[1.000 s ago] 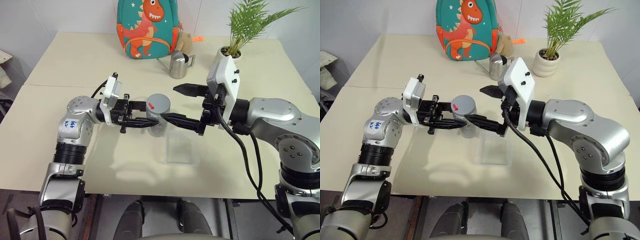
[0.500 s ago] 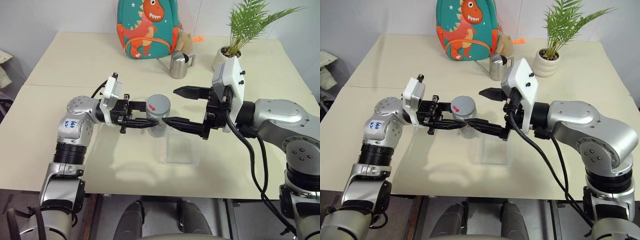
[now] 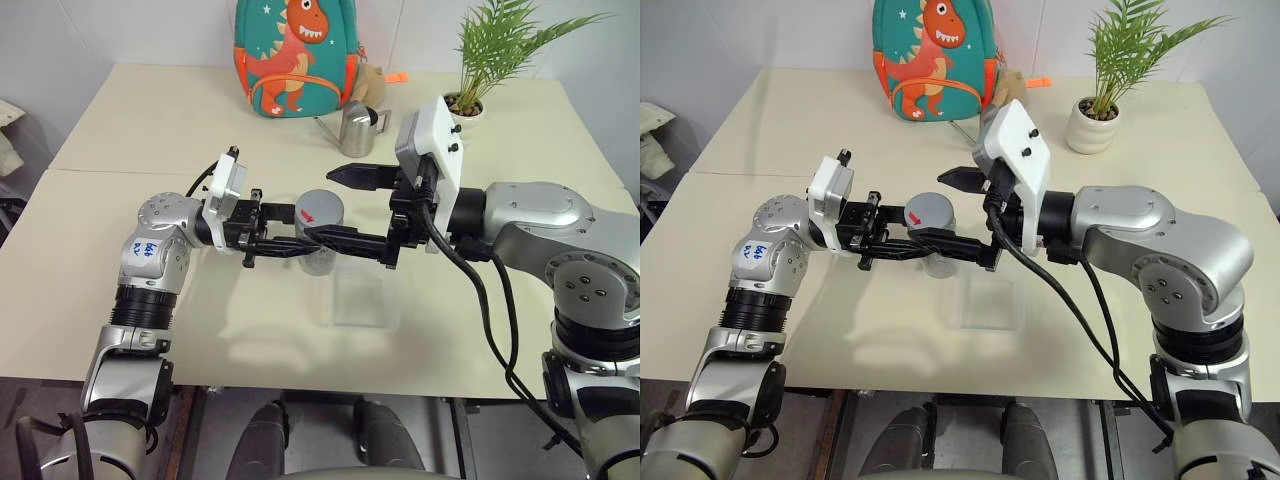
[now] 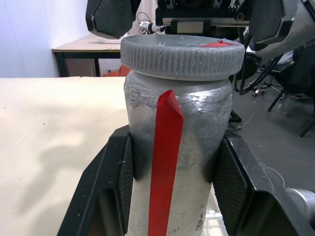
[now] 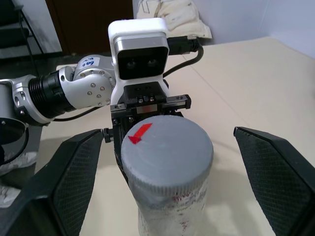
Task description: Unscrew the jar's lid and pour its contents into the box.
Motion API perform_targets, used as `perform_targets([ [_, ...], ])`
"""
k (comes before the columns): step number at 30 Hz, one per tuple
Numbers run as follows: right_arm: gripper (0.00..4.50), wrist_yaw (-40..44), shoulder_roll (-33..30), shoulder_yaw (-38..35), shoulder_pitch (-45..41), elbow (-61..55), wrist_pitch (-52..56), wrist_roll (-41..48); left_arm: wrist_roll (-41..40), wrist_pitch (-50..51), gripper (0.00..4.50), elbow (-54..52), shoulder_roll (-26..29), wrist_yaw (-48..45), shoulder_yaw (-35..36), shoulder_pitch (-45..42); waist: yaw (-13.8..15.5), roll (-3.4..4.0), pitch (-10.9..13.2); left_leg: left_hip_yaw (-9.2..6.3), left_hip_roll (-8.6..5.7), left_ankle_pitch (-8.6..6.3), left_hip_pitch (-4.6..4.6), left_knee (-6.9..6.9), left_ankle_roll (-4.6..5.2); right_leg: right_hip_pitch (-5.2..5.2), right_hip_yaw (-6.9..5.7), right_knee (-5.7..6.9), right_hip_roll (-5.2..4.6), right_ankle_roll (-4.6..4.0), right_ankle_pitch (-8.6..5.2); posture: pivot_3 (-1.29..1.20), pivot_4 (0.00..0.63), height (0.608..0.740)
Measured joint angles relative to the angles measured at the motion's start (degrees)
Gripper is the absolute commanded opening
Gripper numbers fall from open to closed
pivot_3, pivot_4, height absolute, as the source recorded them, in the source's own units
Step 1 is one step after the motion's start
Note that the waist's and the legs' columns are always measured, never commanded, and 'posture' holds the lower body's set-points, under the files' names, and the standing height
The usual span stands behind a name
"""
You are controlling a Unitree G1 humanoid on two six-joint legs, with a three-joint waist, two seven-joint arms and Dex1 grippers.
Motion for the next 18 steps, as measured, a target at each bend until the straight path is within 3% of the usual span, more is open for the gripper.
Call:
perform_targets([
  [9, 4.46, 0.5, -0.2, 1.2, -1.3, 0.9, 1.3, -0.8, 0.0, 0.0, 1.85, 0.0, 0.0, 0.1, 0.0, 0.0, 0.0, 0.0, 0.0, 0.0, 0.0, 0.0, 0.0, 0.0, 0.0, 0.0, 0.0, 0.0, 0.0, 0.0, 0.0, 0.0, 0.15, 0.74],
  [12, 3.9, 0.5, -0.2, 1.2, -1.3, 0.9, 1.6, -1.1, 0.0, 0.0, 1.85, 0.0, 0.0, 0.2, 0.0, 0.0, 0.0, 0.0, 0.0, 0.0, -0.01, 0.0, 0.0, 0.0, 0.0, 0.0, 0.0, 0.0, 0.0, 0.0, 0.0, 0.0, 0.15, 0.74],
  [18, 3.9, 1.4, -0.2, 1.2, -1.3, 0.9, 1.8, -1.3, 0.0, 0.0, 1.85, 0.0, 0.0, 0.4, 0.0, 0.0, 0.0, 0.0, 0.0, 0.0, 0.0, 0.0, 0.0, 0.0, 0.0, 0.0, 0.0, 0.0, 0.0, 0.0, 0.0, 0.0, 0.15, 0.74],
])
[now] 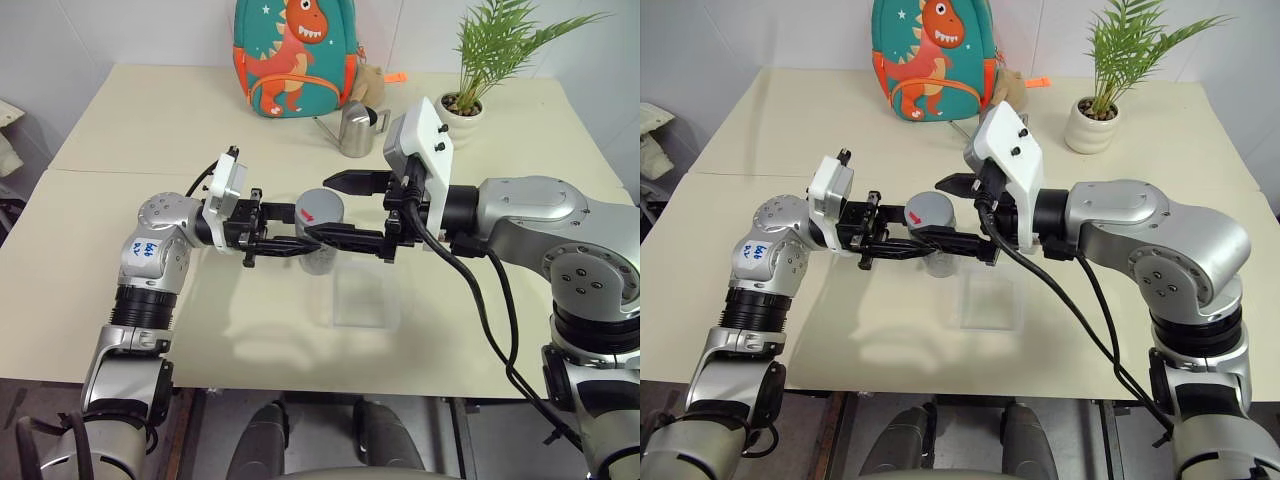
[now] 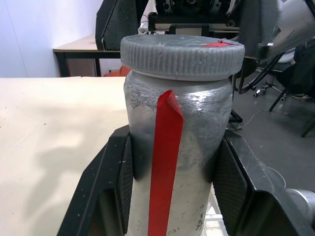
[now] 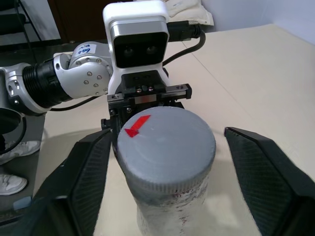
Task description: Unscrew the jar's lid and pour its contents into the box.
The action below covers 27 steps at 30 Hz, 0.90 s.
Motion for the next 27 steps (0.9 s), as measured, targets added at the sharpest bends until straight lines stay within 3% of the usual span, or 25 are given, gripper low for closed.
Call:
perform_targets([
  [6, 3.9, 0.4, 0.0, 0.0, 0.0, 0.0, 0.0, -0.7, 0.0, -0.1, 1.85, 0.0, 0.0, 0.1, 0.0, 0.0, 0.0, 0.0, 0.0, 0.0, 0.0, 0.0, 0.0, 0.0, 0.0, 0.0, 0.0, 0.0, 0.0, 0.0, 0.0, 0.0, 0.15, 0.74],
  [11, 2.69, 0.7, 0.0, 0.3, 0.0, 0.0, 0.0, -1.1, 0.0, -0.4, 1.85, 0.0, 0.0, 0.2, 0.0, 0.0, 0.0, 0.0, 0.0, 0.0, 0.0, 0.0, 0.0, 0.0, 0.0, 0.0, 0.0, 0.0, 0.0, 0.0, 0.0, 0.0, 0.15, 0.74],
  [27, 2.69, 2.1, 0.0, 0.6, -1.2, 0.8, 0.1, -2.1, -0.1, 0.1, 1.85, -0.3, 0.1, 0.3, 0.2, 0.0, 0.0, 0.0, 0.0, 0.0, 0.0, 0.0, 0.0, 0.0, 0.0, 0.0, 0.0, 0.01, 0.0, 0.0, 0.0, 0.0, 0.15, 0.74],
])
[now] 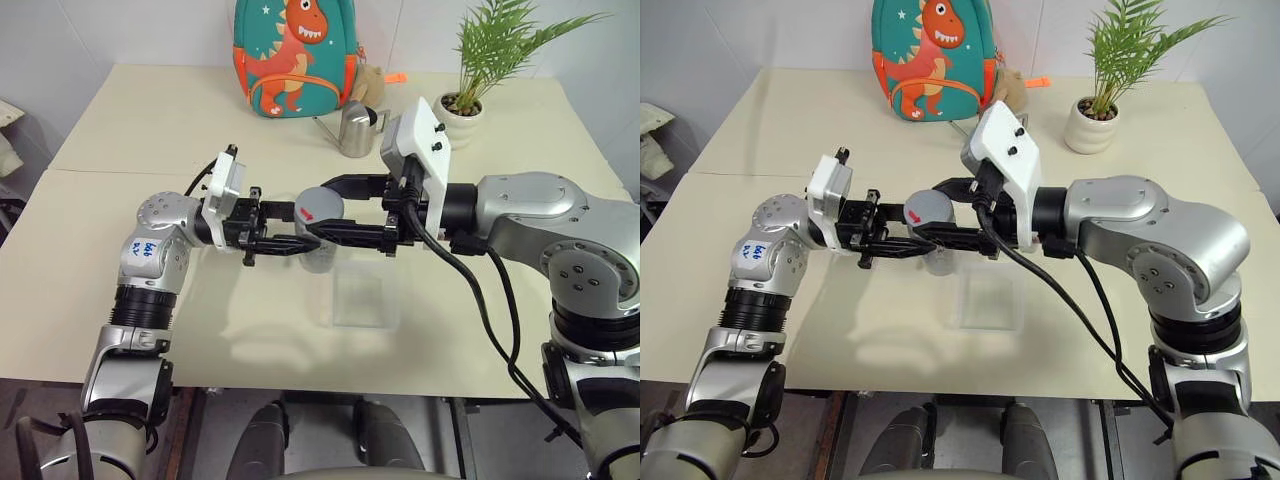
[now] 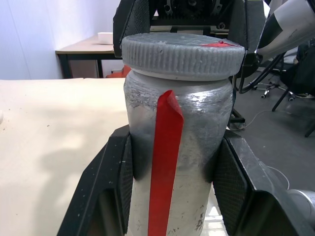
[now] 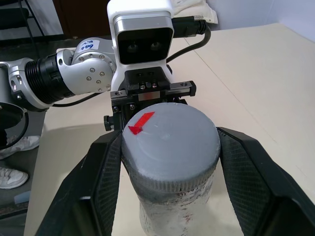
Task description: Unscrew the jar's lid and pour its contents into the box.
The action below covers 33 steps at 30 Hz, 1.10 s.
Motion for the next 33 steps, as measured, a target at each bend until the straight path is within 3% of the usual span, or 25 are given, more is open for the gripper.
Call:
perform_targets([
  [33, 2.69, 6.6, -2.9, 4.0, -6.3, 5.1, -2.7, -3.5, 0.0, 1.7, 1.85, -2.6, 0.6, 2.3, 0.4, 0.6, -0.1, 0.0, 0.0, 0.01, 0.0, 0.0, -0.01, 0.0, 0.0, -0.02, 0.0, -0.01, 0.0, 0.0, 0.0, 0.0, 0.15, 0.74],
])
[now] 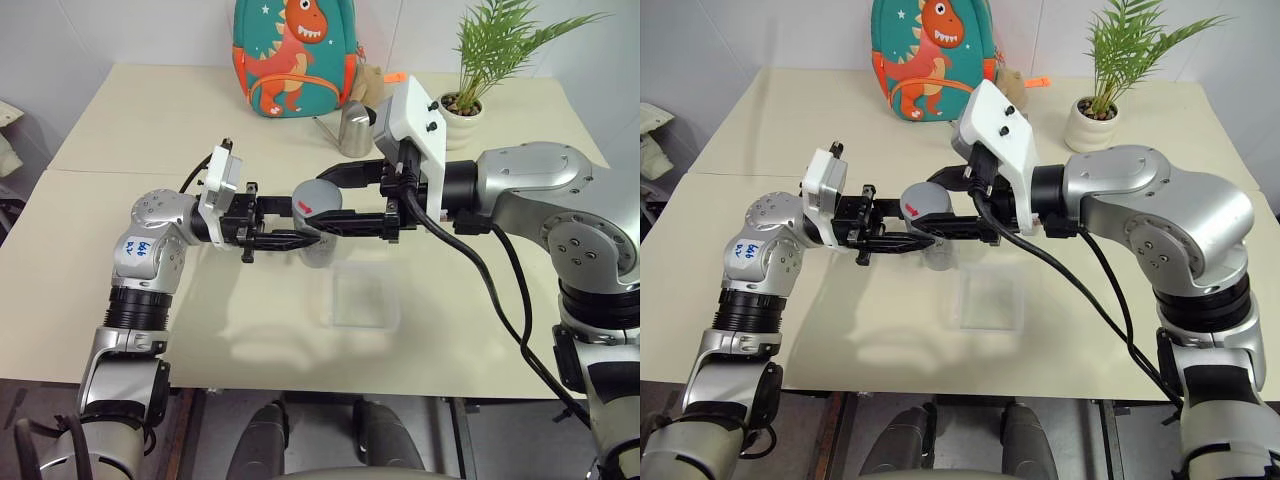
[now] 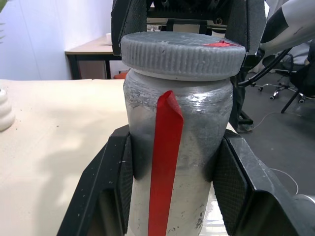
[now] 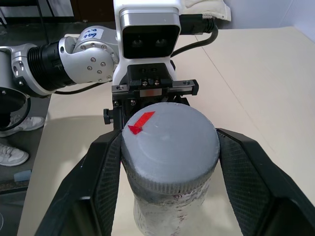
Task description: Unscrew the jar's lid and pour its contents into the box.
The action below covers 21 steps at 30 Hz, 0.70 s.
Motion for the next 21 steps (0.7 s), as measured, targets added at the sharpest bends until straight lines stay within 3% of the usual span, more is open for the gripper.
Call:
perform_targets([
  [21, 2.69, 0.0, 1.3, 0.1, -0.7, 1.8, 0.0, 0.0, 0.0, -0.5, 1.85, 0.4, 0.2, 0.3, 0.3, 0.2, 0.0, 0.0, 0.0, 0.0, 0.0, 0.0, 0.0, 0.0, 0.0, 0.0, 0.0, 0.01, 0.0, 0.0, 0.0, 0.0, 0.15, 0.74],
])
